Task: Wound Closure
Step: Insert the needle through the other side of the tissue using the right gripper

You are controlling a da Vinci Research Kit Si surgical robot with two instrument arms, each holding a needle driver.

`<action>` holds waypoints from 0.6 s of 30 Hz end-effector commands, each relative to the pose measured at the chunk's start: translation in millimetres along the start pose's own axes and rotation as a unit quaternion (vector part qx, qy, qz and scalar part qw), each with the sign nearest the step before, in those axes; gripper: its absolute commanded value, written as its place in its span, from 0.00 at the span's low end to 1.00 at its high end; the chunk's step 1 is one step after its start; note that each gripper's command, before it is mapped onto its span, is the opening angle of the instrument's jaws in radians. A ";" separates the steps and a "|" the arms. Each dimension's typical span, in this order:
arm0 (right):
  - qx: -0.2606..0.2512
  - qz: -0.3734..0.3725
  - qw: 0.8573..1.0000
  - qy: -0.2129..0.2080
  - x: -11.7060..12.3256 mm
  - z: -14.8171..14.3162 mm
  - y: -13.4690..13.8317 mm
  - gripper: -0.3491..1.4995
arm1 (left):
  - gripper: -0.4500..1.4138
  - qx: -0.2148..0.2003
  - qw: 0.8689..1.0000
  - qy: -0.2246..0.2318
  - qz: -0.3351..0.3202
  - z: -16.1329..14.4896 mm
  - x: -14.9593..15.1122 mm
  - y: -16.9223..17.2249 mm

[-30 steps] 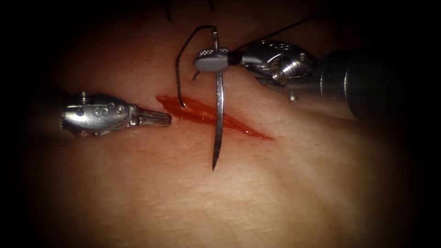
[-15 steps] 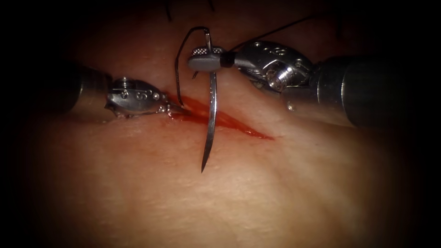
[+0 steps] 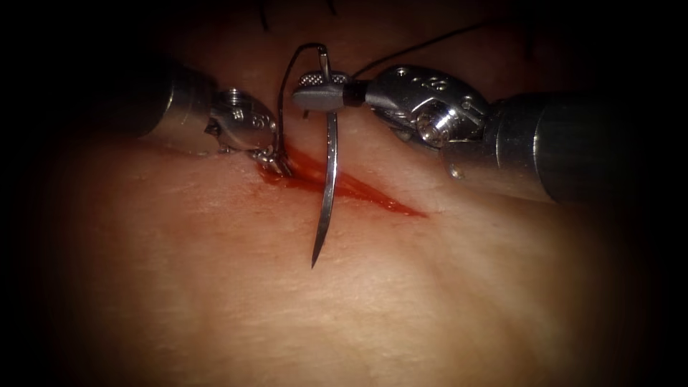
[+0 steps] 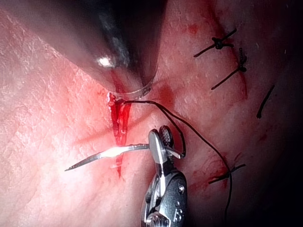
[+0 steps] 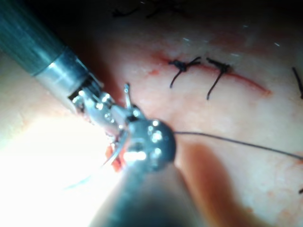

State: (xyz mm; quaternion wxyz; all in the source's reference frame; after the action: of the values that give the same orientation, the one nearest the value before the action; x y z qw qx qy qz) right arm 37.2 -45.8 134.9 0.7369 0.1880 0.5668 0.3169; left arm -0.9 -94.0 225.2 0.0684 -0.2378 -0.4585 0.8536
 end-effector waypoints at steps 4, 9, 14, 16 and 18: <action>0.000 -0.014 1.000 0.008 -0.2 0.8 0.5 0.00 | 0.44 -0.045 0.999 -0.021 -0.011 1.4 -0.3 0.8; -0.013 -0.033 0.999 0.012 0.0 0.8 1.1 0.00 | 0.49 -0.064 0.998 -0.027 -0.005 1.8 -0.7 1.2; -0.047 -0.085 0.995 0.021 1.0 1.5 2.3 0.00 | 0.51 -0.063 0.997 -0.040 -0.008 1.6 -2.6 1.7; -0.065 -0.107 0.992 0.020 1.4 2.2 2.9 0.00 | 0.50 -0.056 0.998 -0.039 -0.004 0.9 -3.3 1.8; -0.085 -0.134 0.987 0.018 1.5 3.0 3.4 0.00 | 0.49 -0.051 0.998 -0.036 -0.001 0.4 -3.7 1.9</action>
State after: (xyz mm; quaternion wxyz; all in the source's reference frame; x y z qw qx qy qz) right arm 38.8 -42.4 136.3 0.7778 0.0370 0.5687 0.2651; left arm 2.9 -96.1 224.5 0.0417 -0.2087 -0.5014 0.8386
